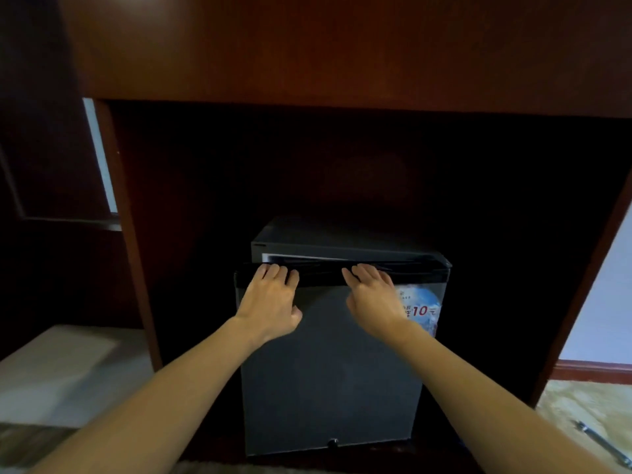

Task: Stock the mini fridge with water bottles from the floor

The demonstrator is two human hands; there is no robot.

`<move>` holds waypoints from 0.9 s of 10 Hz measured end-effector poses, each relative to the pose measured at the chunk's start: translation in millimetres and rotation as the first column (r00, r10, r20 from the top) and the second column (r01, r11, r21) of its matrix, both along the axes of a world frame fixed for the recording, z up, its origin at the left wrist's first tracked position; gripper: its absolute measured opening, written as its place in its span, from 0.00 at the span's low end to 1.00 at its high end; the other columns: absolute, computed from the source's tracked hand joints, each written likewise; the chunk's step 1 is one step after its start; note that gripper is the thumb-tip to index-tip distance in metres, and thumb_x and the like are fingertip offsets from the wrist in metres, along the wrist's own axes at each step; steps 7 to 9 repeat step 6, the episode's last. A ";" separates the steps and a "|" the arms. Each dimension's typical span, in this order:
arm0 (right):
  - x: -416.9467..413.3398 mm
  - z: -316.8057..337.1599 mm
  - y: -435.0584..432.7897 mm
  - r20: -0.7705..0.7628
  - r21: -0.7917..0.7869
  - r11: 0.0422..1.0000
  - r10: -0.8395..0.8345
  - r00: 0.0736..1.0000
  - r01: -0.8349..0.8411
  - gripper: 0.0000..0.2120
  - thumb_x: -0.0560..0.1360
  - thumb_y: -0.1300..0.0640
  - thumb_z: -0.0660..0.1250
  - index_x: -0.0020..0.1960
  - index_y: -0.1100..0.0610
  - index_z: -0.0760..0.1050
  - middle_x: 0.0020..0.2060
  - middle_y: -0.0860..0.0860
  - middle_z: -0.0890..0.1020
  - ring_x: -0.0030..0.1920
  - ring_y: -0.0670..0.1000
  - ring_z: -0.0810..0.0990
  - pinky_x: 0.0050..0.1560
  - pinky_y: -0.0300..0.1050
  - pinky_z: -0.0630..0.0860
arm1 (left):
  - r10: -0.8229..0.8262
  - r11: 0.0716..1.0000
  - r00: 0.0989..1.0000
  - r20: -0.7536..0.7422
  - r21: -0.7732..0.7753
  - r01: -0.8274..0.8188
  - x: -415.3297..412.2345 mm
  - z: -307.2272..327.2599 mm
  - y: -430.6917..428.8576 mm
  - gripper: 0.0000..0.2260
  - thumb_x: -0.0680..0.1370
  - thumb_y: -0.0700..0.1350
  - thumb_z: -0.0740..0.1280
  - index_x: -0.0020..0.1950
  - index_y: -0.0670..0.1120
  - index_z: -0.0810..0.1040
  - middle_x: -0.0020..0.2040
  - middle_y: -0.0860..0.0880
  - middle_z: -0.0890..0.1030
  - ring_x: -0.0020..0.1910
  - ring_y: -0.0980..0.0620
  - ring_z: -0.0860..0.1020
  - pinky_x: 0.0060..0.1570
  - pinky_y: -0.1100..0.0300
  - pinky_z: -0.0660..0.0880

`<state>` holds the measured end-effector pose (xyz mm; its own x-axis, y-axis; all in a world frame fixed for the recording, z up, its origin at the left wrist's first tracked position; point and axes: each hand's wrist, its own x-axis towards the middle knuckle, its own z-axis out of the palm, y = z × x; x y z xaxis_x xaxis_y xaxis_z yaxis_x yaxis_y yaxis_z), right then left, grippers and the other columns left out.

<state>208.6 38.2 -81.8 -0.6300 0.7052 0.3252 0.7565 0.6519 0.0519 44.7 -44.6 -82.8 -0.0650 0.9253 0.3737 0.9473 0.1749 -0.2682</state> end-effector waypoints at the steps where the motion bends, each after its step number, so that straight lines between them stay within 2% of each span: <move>1: -12.9 1.7 15.7 0.068 -0.036 0.998 -0.047 0.997 0.050 0.26 0.80 0.55 0.51 0.76 0.59 0.50 0.75 0.54 0.57 0.76 0.52 0.51 0.76 0.51 0.48 | 0.056 0.993 0.998 -0.003 -0.099 -0.056 -11.6 -0.8 22.2 0.34 0.76 0.55 0.56 0.76 0.41 0.49 0.73 0.39 0.60 0.74 0.42 0.57 0.75 0.51 0.47; 2: -21.4 1.7 25.7 0.110 -0.040 0.995 -0.090 0.990 0.095 0.27 0.80 0.54 0.50 0.76 0.59 0.47 0.76 0.54 0.53 0.76 0.52 0.49 0.76 0.53 0.46 | 0.100 0.985 0.995 0.024 -0.146 -0.096 -18.1 -6.1 39.8 0.36 0.77 0.57 0.56 0.77 0.40 0.44 0.77 0.37 0.50 0.76 0.42 0.49 0.75 0.52 0.40; 3: -25.4 -0.6 29.2 0.124 0.010 0.994 -0.108 0.986 0.108 0.27 0.80 0.53 0.50 0.76 0.60 0.47 0.76 0.56 0.54 0.76 0.53 0.49 0.76 0.54 0.45 | 0.108 0.987 0.992 0.059 -0.125 -0.100 -20.3 -14.7 48.5 0.38 0.76 0.58 0.56 0.76 0.40 0.42 0.77 0.37 0.44 0.77 0.43 0.44 0.74 0.52 0.36; 4: -25.2 -3.5 28.3 0.131 0.024 0.992 -0.129 0.983 0.127 0.28 0.80 0.54 0.50 0.76 0.60 0.46 0.76 0.56 0.53 0.77 0.53 0.48 0.76 0.56 0.46 | 0.109 0.987 0.992 0.065 -0.129 -0.100 -22.4 -17.7 48.3 0.39 0.76 0.59 0.57 0.76 0.42 0.41 0.77 0.39 0.43 0.77 0.44 0.45 0.74 0.51 0.35; 5: -28.3 0.8 27.9 0.198 -0.037 0.986 -0.154 0.968 0.164 0.29 0.80 0.53 0.50 0.76 0.59 0.42 0.77 0.55 0.49 0.77 0.54 0.44 0.75 0.56 0.43 | 0.163 0.968 0.982 0.096 -0.207 -0.140 -23.8 -9.3 47.7 0.39 0.75 0.60 0.58 0.77 0.46 0.40 0.78 0.43 0.43 0.77 0.45 0.43 0.74 0.49 0.35; 6: -24.0 12.3 21.4 0.146 -0.164 0.964 -0.186 0.972 0.209 0.31 0.79 0.53 0.54 0.76 0.56 0.42 0.76 0.56 0.41 0.76 0.54 0.36 0.75 0.54 0.39 | 0.234 0.952 0.932 0.276 -0.261 -0.162 -22.9 5.5 37.2 0.40 0.74 0.61 0.59 0.76 0.52 0.37 0.78 0.46 0.43 0.77 0.45 0.37 0.72 0.46 0.33; 9: -24.0 12.3 21.4 0.146 -0.164 0.964 -0.186 0.972 0.209 0.31 0.79 0.53 0.54 0.76 0.56 0.42 0.76 0.56 0.41 0.76 0.54 0.36 0.75 0.54 0.39 | 0.234 0.952 0.932 0.276 -0.261 -0.162 -22.9 5.5 37.2 0.40 0.74 0.61 0.59 0.76 0.52 0.37 0.78 0.46 0.43 0.77 0.45 0.37 0.72 0.46 0.33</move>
